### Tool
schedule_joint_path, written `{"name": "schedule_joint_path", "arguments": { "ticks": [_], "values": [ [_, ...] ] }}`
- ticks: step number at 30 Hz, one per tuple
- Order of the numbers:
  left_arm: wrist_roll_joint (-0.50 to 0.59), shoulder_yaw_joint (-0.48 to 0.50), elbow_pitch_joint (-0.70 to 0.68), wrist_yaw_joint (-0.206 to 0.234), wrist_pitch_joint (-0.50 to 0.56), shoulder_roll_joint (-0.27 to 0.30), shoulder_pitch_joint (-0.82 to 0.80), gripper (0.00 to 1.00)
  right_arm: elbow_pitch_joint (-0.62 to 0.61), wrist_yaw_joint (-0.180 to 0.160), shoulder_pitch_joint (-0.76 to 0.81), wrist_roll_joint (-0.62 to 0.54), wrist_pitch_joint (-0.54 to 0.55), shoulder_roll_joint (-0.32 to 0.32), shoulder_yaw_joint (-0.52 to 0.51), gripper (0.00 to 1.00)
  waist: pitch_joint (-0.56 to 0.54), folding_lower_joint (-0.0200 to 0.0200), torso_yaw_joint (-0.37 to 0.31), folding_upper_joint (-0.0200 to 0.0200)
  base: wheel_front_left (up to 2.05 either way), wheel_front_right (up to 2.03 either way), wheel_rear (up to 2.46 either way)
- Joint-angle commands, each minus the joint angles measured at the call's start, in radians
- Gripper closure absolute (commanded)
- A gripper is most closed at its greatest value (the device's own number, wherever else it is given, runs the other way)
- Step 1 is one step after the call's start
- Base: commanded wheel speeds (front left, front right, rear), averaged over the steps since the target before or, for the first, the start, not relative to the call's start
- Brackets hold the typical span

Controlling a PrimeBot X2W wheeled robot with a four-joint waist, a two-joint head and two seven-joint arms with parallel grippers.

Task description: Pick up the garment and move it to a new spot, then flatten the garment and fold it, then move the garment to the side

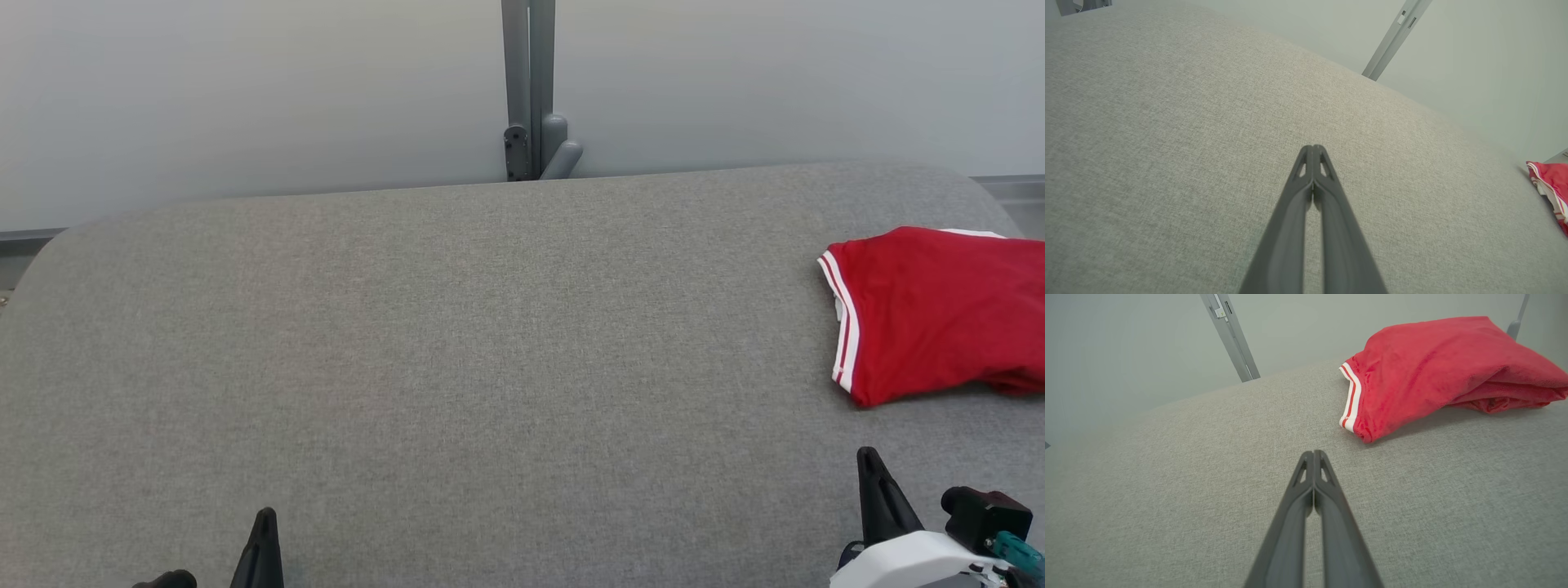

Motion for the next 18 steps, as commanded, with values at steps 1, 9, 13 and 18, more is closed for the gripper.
{"name": "schedule_joint_path", "arguments": {
  "ticks": [1, 9, 13, 18],
  "values": [
    [-0.047, 0.007, -0.018, 0.000, 0.008, 0.006, -0.037, 1.00, -0.019, 0.000, -0.031, 0.056, 0.011, -0.005, -0.001, 1.00, 0.000, 0.0000, 0.000, 0.0012, 0.00, 0.00, 0.00],
    [-0.174, 0.015, -0.021, -0.001, 0.040, 0.009, -0.063, 1.00, -0.023, 0.000, -0.047, 0.207, 0.044, -0.006, -0.001, 1.00, 0.002, 0.0000, 0.000, 0.0020, 0.00, 0.00, 0.00],
    [-0.233, 0.018, -0.023, -0.001, 0.055, 0.010, -0.075, 1.00, -0.025, 0.000, -0.056, 0.277, 0.060, -0.007, -0.002, 1.00, 0.004, 0.0000, -0.001, 0.0023, 0.00, 0.00, 0.00],
    [-0.303, 0.022, -0.024, -0.001, 0.073, 0.012, -0.090, 1.00, -0.026, 0.000, -0.065, 0.361, 0.080, -0.008, -0.003, 1.00, 0.005, 0.0000, -0.001, 0.0028, 0.00, 0.00, 0.00]
  ]
}}
